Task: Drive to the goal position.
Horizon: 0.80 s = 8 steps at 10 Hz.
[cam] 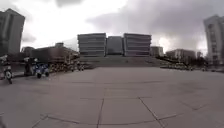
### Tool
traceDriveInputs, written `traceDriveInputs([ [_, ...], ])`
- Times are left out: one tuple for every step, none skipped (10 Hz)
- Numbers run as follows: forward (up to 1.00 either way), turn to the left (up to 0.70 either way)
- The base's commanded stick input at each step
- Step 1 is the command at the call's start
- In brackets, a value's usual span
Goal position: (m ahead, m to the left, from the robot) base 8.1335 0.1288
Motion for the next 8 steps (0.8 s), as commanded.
traceDriveInputs([
  [1.0, 0.04],
  [1.0, 0.0],
  [1.0, 0.0],
  [1.0, 0.0],
  [1.0, 0.0],
  [1.0, 0.0],
  [1.0, 0.0],
  [1.0, 0.0],
])
